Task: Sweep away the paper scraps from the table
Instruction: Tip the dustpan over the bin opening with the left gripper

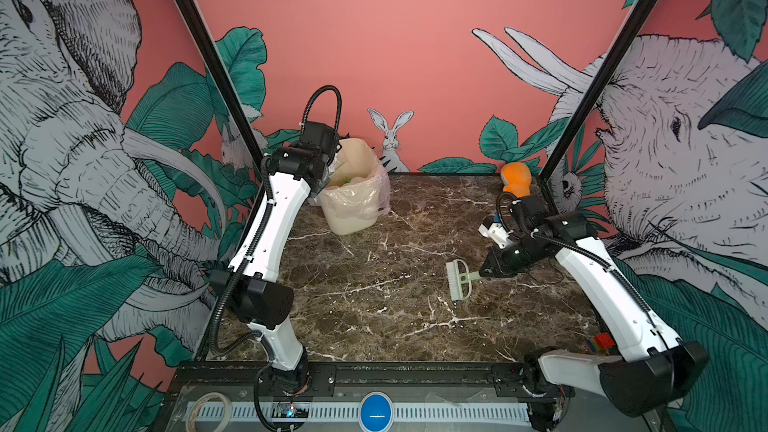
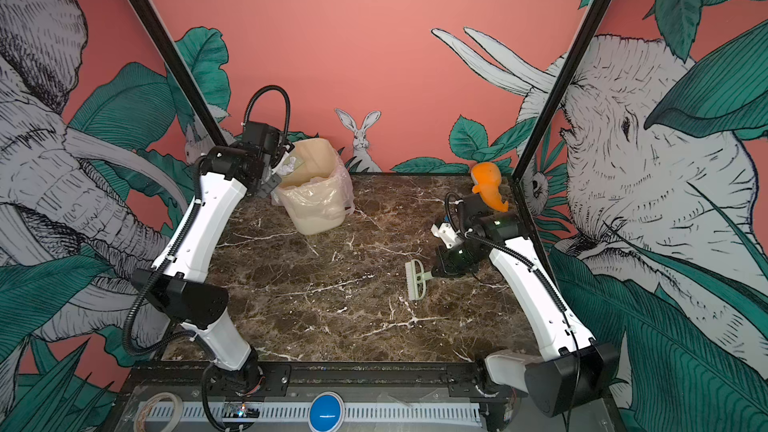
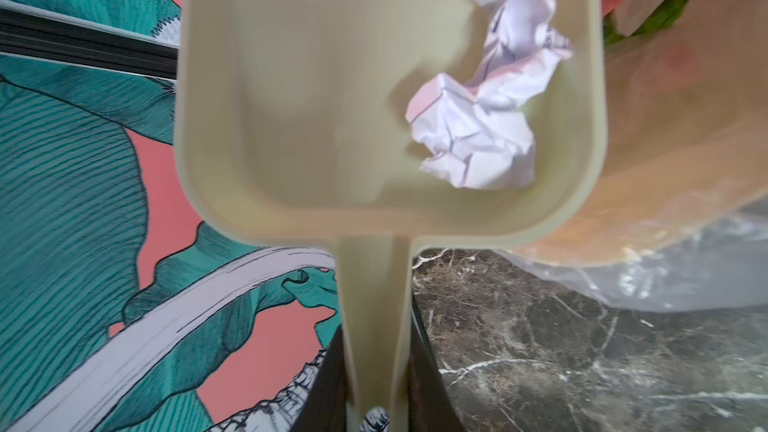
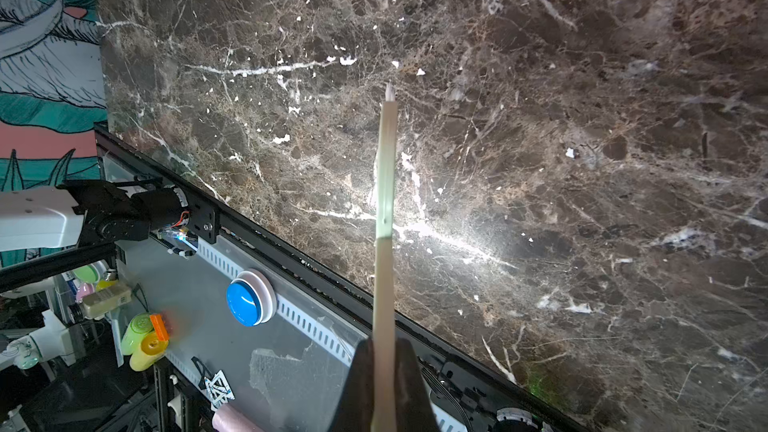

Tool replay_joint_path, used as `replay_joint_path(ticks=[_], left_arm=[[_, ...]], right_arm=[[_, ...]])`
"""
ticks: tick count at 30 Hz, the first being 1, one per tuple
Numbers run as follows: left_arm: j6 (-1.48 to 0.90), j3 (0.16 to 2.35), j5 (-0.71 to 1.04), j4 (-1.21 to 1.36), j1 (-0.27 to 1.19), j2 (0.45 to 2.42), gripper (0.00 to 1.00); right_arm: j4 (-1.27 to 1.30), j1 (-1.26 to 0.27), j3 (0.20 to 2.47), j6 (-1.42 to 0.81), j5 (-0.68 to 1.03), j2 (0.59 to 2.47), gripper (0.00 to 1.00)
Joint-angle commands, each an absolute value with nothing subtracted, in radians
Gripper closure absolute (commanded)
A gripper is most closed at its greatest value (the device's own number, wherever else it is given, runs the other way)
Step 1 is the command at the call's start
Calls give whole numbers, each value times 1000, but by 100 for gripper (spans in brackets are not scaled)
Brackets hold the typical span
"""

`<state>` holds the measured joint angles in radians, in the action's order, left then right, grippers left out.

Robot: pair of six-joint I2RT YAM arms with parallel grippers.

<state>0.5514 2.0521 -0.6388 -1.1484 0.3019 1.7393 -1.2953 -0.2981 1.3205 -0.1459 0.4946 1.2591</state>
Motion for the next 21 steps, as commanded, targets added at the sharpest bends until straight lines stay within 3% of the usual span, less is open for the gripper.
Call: replay_joint_path(ticks=[1, 8, 16, 21], left_arm=[[692, 2009, -779, -1043, 325, 1709, 97], [1012, 1856, -980, -734, 396, 1685, 98], [1355, 1693, -1051, -337, 423, 1636, 99], [1425, 1682, -1049, -280, 424, 1618, 98]], right_arm=[[-1329, -293, 1339, -118, 518, 1256, 100], [-1338, -291, 1358, -107, 517, 1274, 100], [-1324, -291, 1340, -109, 525, 1267, 100], [-1321, -291, 1338, -109, 528, 1268, 100]])
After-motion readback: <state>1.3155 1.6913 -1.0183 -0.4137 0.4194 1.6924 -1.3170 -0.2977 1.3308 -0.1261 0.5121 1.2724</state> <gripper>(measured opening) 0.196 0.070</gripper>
